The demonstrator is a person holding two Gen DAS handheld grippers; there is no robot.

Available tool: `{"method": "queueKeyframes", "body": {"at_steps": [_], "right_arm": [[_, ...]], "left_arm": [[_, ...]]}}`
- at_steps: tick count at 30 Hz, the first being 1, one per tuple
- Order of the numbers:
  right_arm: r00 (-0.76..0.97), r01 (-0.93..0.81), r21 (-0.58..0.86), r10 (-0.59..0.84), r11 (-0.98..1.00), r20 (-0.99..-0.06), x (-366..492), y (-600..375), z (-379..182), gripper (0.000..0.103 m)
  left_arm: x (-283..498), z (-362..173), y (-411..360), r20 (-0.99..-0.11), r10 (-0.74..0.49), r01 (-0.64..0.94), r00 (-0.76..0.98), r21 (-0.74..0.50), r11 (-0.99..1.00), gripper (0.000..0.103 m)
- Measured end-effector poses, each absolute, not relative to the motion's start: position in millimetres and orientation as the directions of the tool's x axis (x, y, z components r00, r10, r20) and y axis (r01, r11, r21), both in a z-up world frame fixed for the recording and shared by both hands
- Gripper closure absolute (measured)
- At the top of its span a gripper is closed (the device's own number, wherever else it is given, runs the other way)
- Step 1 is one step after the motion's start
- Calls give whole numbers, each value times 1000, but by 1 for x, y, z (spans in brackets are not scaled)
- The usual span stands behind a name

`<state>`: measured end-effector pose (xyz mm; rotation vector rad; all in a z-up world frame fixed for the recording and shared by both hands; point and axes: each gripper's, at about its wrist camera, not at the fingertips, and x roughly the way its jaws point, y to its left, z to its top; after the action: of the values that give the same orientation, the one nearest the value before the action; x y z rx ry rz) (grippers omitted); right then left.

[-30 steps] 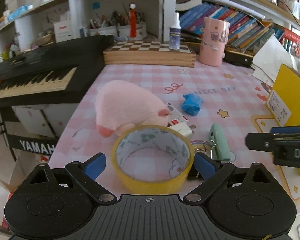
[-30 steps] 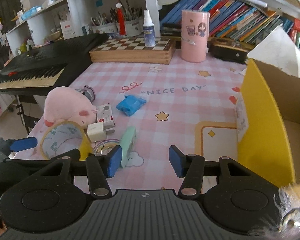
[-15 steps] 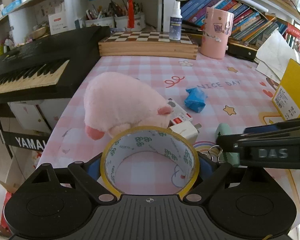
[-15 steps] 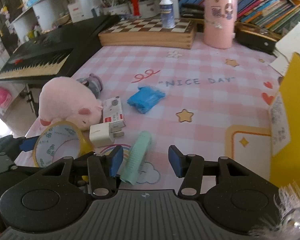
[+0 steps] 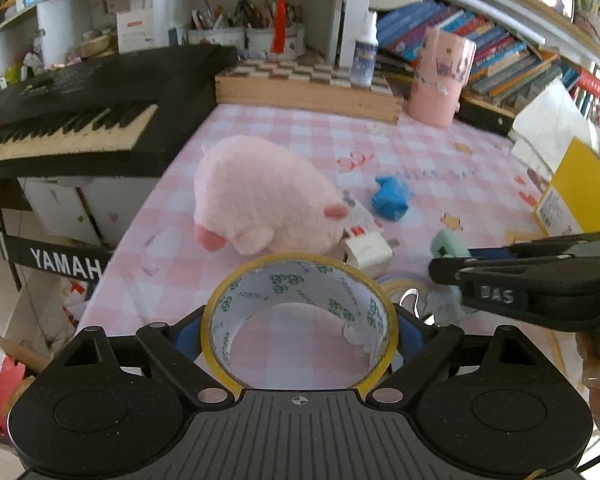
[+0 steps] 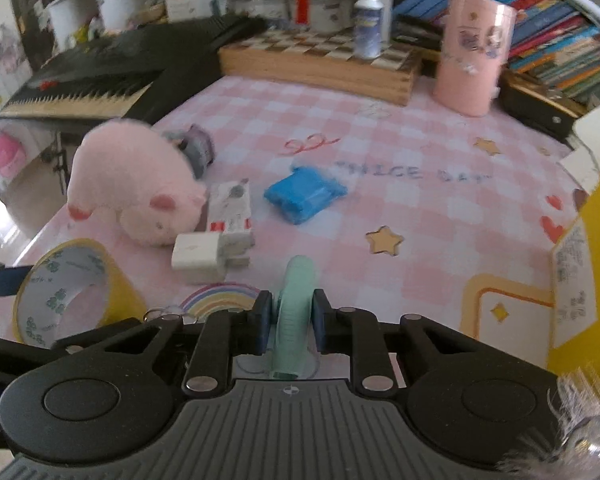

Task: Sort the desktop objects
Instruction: 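Grasp the yellow tape roll with the left tool while the right tool grasps the mint green stick, then carry the tape roll and green stick with both tools over the yellow box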

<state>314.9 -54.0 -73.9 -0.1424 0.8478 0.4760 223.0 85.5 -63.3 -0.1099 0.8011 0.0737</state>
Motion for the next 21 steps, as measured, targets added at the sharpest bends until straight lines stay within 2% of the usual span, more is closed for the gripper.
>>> {"method": "queueKeyframes", "body": {"at_steps": [9,21], "right_arm": [[642,-413,98,365,906,-674,288,-80,-32,84],[696,-357,110,343,928,-631,220,-111,5,84]], "left_arm": [[203,-24,85,-637,-14,-88,771,-127,988,11],[154,17,75,-587,-99,11,803,-152,988,11]]}}
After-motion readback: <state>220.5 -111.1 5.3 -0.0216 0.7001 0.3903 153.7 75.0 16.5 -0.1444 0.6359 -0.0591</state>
